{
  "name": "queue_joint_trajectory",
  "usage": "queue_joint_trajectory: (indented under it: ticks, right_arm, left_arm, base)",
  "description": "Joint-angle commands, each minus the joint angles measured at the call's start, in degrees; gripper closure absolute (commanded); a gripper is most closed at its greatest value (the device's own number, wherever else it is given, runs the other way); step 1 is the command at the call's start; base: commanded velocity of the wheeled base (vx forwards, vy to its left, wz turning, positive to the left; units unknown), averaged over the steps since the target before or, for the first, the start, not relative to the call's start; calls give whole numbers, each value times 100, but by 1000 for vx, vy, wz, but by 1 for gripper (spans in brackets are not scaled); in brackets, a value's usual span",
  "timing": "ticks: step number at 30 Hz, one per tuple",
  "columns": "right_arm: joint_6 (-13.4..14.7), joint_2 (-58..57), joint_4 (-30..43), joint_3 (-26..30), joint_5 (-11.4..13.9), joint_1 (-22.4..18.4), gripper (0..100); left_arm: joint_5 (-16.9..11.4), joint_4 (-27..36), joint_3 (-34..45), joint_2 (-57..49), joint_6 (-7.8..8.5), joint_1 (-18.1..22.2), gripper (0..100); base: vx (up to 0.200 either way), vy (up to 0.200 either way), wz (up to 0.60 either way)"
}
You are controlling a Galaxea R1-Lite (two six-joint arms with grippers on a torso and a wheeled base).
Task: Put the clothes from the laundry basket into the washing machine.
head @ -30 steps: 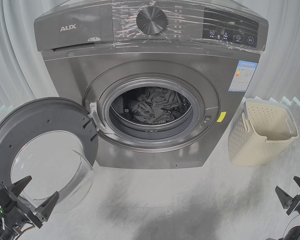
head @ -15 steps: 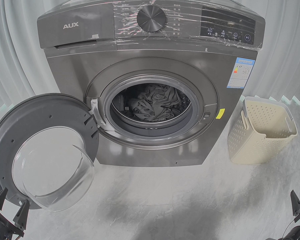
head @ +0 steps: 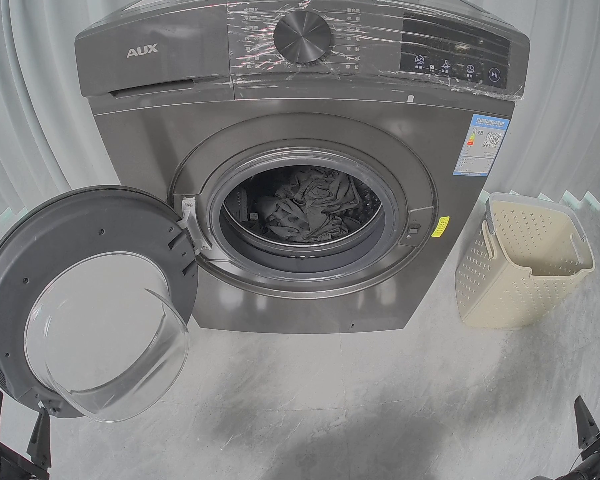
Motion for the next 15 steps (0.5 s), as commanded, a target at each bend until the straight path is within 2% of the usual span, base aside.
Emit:
queue_joint_trajectory:
  ticks: [1, 2, 3, 4, 7, 10, 12, 15]
  right_arm:
    - [71, -218, 178, 20, -606, -202, 0]
    - [124, -218, 178, 64, -289, -193, 0]
    - [115, -210, 214, 90, -61, -193, 0]
    - [80, -210, 214, 99, 9, -193, 0]
    - [45, -210, 222, 99, -96, -211, 0]
    - [-157, -210, 231, 99, -34, -219, 0]
    - [-131, -218, 231, 99, -34, -211, 0]
    - [-60, -227, 222, 99, -43, -202, 0]
  left_arm:
    - [-159, 137, 101, -245, 251, -29, 0]
    - [-492, 322, 101, -245, 339, -29, 0]
    - [-712, 445, 84, -227, 330, -47, 0]
    - [-818, 542, 57, -227, 321, -47, 0]
    - [-598, 419, 92, -254, 330, -38, 0]
    - [-545, 419, 92, -254, 233, -38, 0]
    - [-545, 419, 101, -254, 260, -38, 0]
    - [-545, 419, 101, -254, 277, -38, 0]
  base:
    - [0, 0, 0]
    - [0, 0, 0]
    - [0, 0, 0]
    - [0, 0, 0]
    - [0, 0, 0]
    - [0, 0, 0]
    - [0, 0, 0]
    - [-200, 0, 0]
